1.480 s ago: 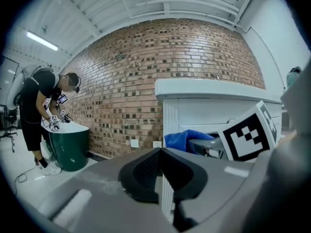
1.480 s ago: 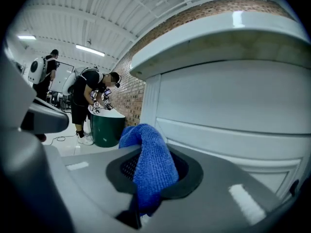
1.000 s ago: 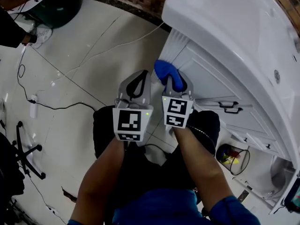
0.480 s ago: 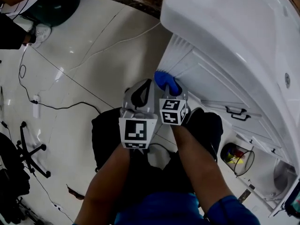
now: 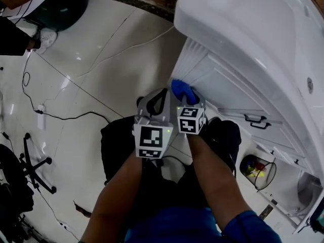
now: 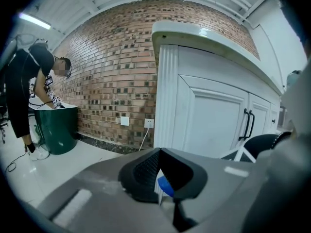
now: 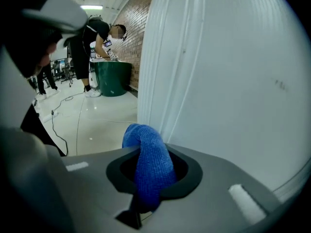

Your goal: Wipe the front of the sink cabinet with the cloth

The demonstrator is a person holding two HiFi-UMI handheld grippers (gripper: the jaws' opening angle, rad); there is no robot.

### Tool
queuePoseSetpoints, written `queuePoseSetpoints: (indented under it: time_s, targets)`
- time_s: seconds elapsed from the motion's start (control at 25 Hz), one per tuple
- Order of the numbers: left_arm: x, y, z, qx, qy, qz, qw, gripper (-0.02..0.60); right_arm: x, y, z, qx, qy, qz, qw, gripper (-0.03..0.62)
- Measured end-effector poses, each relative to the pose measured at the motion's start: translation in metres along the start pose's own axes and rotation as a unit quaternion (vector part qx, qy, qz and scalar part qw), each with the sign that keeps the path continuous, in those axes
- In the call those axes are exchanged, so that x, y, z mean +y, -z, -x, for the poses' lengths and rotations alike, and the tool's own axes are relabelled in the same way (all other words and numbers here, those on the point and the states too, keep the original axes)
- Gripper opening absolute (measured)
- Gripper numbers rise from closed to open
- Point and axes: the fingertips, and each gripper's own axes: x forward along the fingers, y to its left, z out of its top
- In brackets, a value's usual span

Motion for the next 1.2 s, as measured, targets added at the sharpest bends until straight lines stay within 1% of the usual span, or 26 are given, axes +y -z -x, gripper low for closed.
queuePoseSetpoints:
  time_s: [0.08,0.16,0.24,0.32,0.44,0.56,0.68,0.76,0.84,0.92,1.04,1.2]
  targets:
    - [-0.004,-0.001,0.001,-0.002,0.006,-0.002,1.0000,0.006,0.003,-0.011,0.020,-0.024,-0.007,-0.008,1.000,0.055]
    - [-0.009,-0.003,0.002,-0.008,0.010,-0.001,0.9999,0.006,0.009,-0.025,0.045,-0.056,-0.019,-0.002,0.998,0.055]
    - [-0.015,-0.008,0.005,-0.018,0.014,-0.003,0.9997,0.006,0.011,-0.043,0.074,-0.099,-0.027,0.006,0.995,0.055]
    - [-0.022,-0.014,0.009,-0.030,0.019,-0.009,0.9993,0.006,0.006,-0.062,0.106,-0.142,-0.025,0.005,0.990,0.055]
    - [-0.035,-0.024,0.017,-0.052,0.028,-0.018,0.9981,0.006,-0.012,-0.089,0.157,-0.202,-0.007,-0.012,0.979,0.055]
    - [-0.047,-0.032,0.025,-0.071,0.037,-0.027,0.9964,0.006,-0.035,-0.118,0.204,-0.259,0.020,-0.021,0.966,0.055]
    - [-0.058,-0.035,0.032,-0.081,0.046,-0.039,0.9949,0.006,-0.055,-0.146,0.236,-0.301,0.046,-0.024,0.952,0.055]
    - [-0.062,-0.038,0.035,-0.087,0.049,-0.040,0.9942,0.006,-0.063,-0.164,0.248,-0.322,0.057,-0.022,0.945,0.055]
    - [-0.063,-0.040,0.037,-0.093,0.048,-0.036,0.9938,0.006,-0.068,-0.179,0.252,-0.335,0.067,-0.014,0.940,0.055]
    - [-0.062,-0.040,0.038,-0.094,0.045,-0.034,0.9940,0.006,-0.073,-0.186,0.249,-0.335,0.078,-0.010,0.939,0.055]
    - [-0.059,-0.038,0.038,-0.091,0.039,-0.037,0.9944,0.006,-0.078,-0.185,0.233,-0.315,0.087,0.001,0.945,0.055]
    - [-0.054,-0.036,0.035,-0.087,0.031,-0.036,0.9951,0.006,-0.075,-0.173,0.215,-0.292,0.086,0.012,0.953,0.055]
